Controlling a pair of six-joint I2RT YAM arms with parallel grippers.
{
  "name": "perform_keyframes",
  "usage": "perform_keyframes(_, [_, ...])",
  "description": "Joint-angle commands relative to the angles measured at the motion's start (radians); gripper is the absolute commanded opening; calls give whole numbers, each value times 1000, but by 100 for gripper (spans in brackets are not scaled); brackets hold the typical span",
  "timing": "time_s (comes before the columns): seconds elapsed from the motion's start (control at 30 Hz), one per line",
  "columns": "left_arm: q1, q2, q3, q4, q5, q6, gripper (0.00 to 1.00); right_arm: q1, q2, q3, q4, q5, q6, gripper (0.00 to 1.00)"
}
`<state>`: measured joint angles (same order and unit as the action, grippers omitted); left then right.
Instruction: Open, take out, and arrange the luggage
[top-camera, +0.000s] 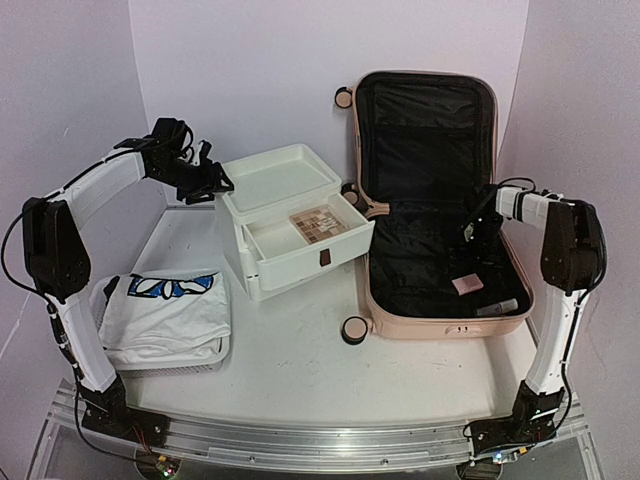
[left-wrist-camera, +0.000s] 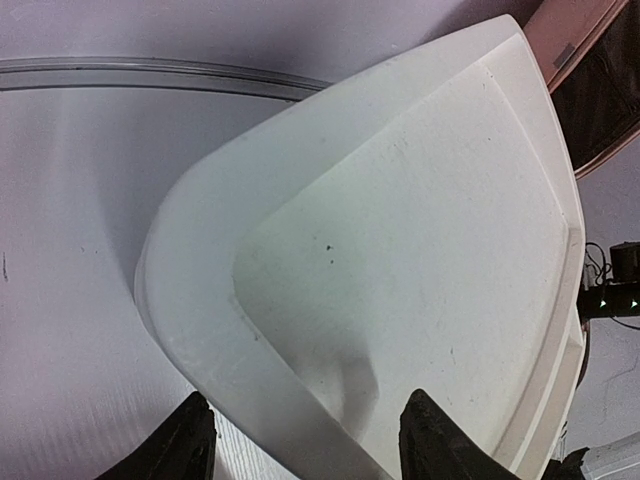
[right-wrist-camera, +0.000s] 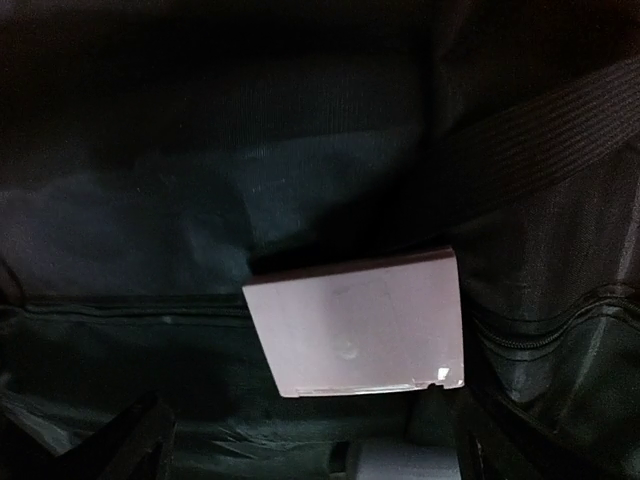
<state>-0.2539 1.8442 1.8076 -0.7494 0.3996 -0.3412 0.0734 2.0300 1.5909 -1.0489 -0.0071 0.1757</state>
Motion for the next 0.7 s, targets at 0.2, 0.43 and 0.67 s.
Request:
perform_keyframes(0.2, [-24,25,-24,-20,69,33,62,32,86,78,-59,163,-219,98])
perform_keyframes(0.43, [-24,26,-24,-20,71,33,63,35,132,95,-47,205,-217,98])
perform_keyframes(0.67, [-23,21,-24,-21,68,36,63,54,146,95,-18,247,-212,93])
